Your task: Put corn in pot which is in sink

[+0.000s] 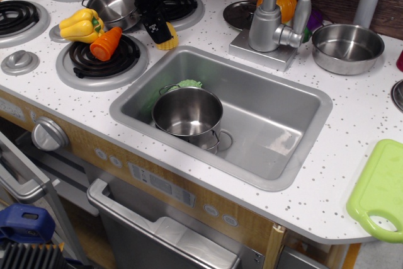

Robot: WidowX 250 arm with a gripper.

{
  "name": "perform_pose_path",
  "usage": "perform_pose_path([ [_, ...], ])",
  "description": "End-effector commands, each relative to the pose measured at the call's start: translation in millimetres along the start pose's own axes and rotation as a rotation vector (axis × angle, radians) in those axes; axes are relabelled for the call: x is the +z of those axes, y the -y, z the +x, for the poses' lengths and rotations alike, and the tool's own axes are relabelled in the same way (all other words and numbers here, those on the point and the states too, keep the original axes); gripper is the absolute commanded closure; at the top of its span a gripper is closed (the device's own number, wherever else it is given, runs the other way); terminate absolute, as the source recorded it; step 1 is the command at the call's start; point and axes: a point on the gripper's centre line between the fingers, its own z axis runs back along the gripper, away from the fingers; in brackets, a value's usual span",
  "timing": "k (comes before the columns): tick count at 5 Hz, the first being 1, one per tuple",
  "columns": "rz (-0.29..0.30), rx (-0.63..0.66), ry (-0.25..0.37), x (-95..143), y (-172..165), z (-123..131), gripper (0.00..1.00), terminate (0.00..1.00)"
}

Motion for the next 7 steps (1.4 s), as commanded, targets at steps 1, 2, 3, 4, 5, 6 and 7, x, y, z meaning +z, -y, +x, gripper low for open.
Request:
perform_pose_path([
  [1, 0.064, -0.022, -0.001, 25, -2, 13, 1.00, 0.00],
  [2, 0.098, -0.039, -0.047, 30, 2, 21, 1.00, 0.00],
  [3, 0.131, -0.073, -0.132, 46, 3, 36, 1.00, 0.00],
  [4, 0.152, -0.024, -0.136, 56, 14, 42, 0.00, 0.00],
  [5, 0.216, 0.042, -0.152, 53, 42, 45, 0.00, 0.00],
  [6, 0.274, 0.112, -0.165, 51, 70, 48, 1.00, 0.00],
  [7, 0.346, 0.187, -0.152, 45, 94, 51, 1.00, 0.00],
])
